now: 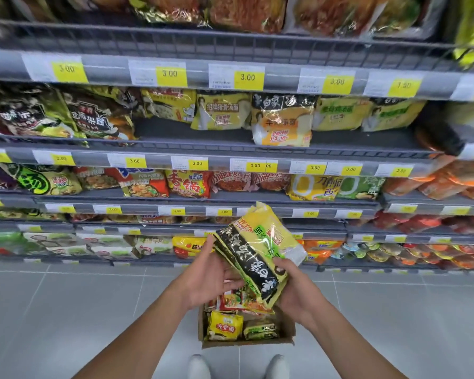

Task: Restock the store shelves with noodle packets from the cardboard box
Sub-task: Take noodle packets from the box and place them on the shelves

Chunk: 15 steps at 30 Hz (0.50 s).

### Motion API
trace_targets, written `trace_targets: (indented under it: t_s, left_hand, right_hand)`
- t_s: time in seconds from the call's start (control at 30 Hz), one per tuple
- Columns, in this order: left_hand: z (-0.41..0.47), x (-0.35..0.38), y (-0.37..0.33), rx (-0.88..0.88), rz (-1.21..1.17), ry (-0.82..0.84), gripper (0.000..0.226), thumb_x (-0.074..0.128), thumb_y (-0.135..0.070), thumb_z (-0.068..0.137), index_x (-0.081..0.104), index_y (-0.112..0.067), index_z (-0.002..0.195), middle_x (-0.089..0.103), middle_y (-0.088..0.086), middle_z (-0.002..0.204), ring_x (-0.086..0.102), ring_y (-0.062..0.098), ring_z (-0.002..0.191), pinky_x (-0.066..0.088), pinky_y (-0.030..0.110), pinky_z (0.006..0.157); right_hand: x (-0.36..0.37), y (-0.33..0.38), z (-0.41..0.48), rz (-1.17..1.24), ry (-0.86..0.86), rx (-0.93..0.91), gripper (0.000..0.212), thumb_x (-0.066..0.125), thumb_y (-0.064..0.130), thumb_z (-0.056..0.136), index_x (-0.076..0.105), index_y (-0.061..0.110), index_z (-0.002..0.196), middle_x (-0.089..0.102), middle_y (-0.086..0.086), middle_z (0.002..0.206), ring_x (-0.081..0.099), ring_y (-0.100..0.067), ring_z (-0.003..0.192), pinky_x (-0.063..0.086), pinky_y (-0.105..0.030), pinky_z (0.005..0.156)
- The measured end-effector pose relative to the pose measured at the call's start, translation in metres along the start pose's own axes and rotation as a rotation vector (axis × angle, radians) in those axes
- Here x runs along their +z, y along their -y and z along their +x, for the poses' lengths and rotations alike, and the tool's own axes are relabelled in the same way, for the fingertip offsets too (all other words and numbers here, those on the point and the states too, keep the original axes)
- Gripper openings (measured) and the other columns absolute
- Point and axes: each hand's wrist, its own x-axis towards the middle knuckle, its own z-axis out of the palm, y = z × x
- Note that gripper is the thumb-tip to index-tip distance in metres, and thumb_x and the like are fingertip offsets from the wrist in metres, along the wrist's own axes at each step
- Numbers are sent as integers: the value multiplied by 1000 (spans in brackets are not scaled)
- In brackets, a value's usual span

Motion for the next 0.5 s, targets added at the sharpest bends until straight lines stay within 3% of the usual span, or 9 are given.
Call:
trace_targets:
  t_s: [0.07,0.17,0.27,0.33,0.4,0.43,0.5]
  left_hand:
    - [3,24,3,70,46,-25,92,69,-71,77,47,-17,148,55,17,146,46,40,139,29,59,119]
    - [9,51,-3,73,2,-164,94,93,-39,67,45,-14,145,67,16,131,65,36,119,48,56,105]
    - [9,67,-20,96,-16,-190,90,96,-31,63,49,-17,138,71,15,123,71,35,109,57,52,91]
    - [14,63,-39,91,43,-182,92,94,-34,66,46,-18,143,65,15,133,66,35,118,51,55,100]
    - [18,61,-62,52,158,-147,111,96,-41,63,33,-22,153,54,13,147,55,33,132,38,58,114]
    - [8,73,-79,35,254,-129,111,94,-41,66,30,-20,154,54,11,145,54,30,131,37,53,115]
    - [-11,99,-108,25,415,-86,77,79,-28,86,34,-12,146,59,0,126,58,20,118,49,32,102]
  right_hand:
    - [10,0,1,-9,-55,-58,78,86,42,66,60,10,132,69,-16,126,64,-35,116,51,-50,96]
    - [18,-2,-2,-43,-123,-169,82,88,42,64,57,13,134,72,-11,120,66,-32,115,51,-51,101]
    - [18,12,-18,-144,-130,-234,98,94,50,58,50,16,138,72,-8,121,69,-31,111,49,-56,103]
    - [9,29,-31,-185,-92,-235,100,90,54,63,44,12,141,69,-12,124,70,-29,108,49,-54,103]
    - [-3,54,-45,-231,-87,-246,107,84,65,64,38,17,148,59,-8,139,61,-26,122,46,-50,106]
    - [-9,69,-51,-232,-50,-275,103,80,69,65,39,22,148,55,-3,143,55,-23,129,45,-47,106]
    - [-14,103,-64,-257,-2,-321,91,73,74,65,44,33,140,52,3,143,50,-20,133,43,-44,105]
